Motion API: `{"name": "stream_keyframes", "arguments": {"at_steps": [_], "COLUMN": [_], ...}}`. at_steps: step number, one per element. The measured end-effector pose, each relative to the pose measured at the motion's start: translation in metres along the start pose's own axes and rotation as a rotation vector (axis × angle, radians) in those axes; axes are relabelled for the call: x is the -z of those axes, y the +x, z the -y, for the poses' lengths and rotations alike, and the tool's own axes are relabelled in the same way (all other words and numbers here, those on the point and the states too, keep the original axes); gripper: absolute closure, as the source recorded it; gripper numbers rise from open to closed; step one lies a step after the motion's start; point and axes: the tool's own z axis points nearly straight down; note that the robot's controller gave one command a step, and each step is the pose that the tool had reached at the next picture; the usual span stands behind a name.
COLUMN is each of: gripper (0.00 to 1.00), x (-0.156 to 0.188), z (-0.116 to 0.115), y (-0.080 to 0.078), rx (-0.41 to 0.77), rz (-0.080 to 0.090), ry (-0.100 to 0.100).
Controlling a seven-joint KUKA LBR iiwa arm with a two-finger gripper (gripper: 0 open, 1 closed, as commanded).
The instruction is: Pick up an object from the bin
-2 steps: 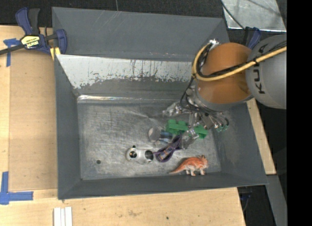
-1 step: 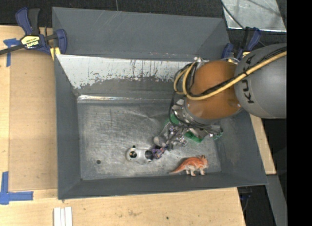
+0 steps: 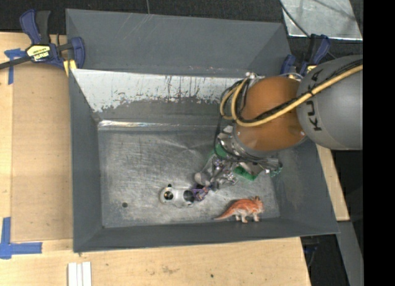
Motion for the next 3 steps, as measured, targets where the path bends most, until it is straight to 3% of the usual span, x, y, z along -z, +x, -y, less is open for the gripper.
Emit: {"name": "stream_keyframes", "arguments": {"at_steps": [1,2,3], "gripper": [1.00,1.00,1.00], "x": [0.023,0.036,0.072], "z": [-0.009,-0.024,-0.017], "y": [0.003,0.016,0.006], "rx": [0.012,0.029,0.021], "rz": [-0.016,-0.009,-0.021], "ry": [-0.009,-0.004,-0.014]}}
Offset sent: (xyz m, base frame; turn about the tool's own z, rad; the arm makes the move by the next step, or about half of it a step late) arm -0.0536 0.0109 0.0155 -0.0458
